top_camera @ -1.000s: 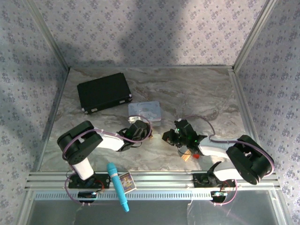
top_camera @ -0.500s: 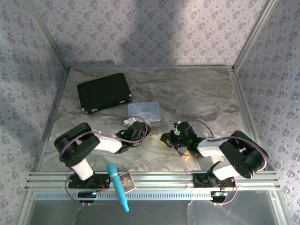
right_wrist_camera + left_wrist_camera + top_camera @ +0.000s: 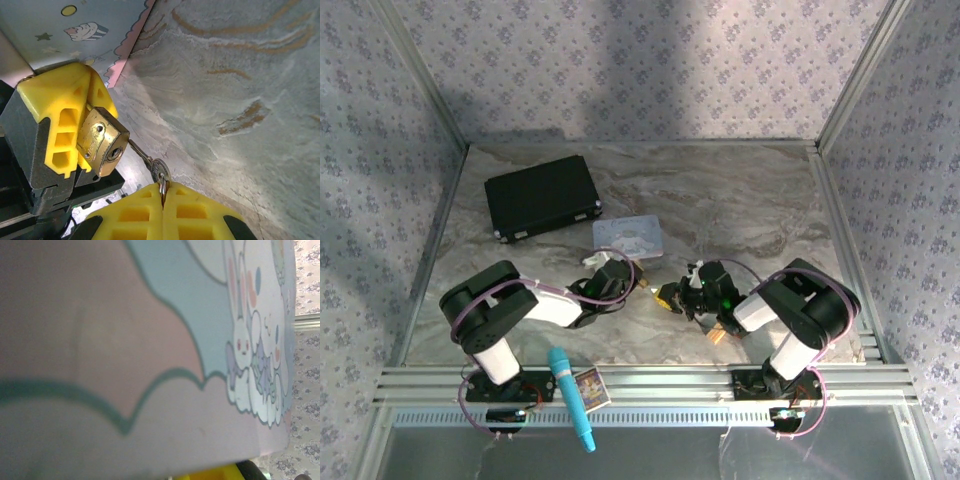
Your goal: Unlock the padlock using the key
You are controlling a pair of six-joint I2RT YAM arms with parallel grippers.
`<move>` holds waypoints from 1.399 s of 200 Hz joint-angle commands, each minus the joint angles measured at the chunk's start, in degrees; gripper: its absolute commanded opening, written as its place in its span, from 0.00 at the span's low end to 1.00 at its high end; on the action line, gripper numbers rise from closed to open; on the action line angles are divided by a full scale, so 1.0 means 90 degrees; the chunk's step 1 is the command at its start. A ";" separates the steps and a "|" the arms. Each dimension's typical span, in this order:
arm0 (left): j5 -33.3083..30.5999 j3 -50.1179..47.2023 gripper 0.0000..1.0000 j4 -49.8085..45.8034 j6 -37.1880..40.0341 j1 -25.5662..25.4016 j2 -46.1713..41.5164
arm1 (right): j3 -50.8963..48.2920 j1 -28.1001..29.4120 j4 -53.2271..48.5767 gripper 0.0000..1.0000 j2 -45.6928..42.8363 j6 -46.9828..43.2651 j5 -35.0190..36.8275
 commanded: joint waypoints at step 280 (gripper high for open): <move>0.1273 -0.0136 0.00 0.1501 0.0190 -0.0072 0.0737 | 0.0196 -0.0843 0.1255 0.00 0.0923 -0.0144 -0.1957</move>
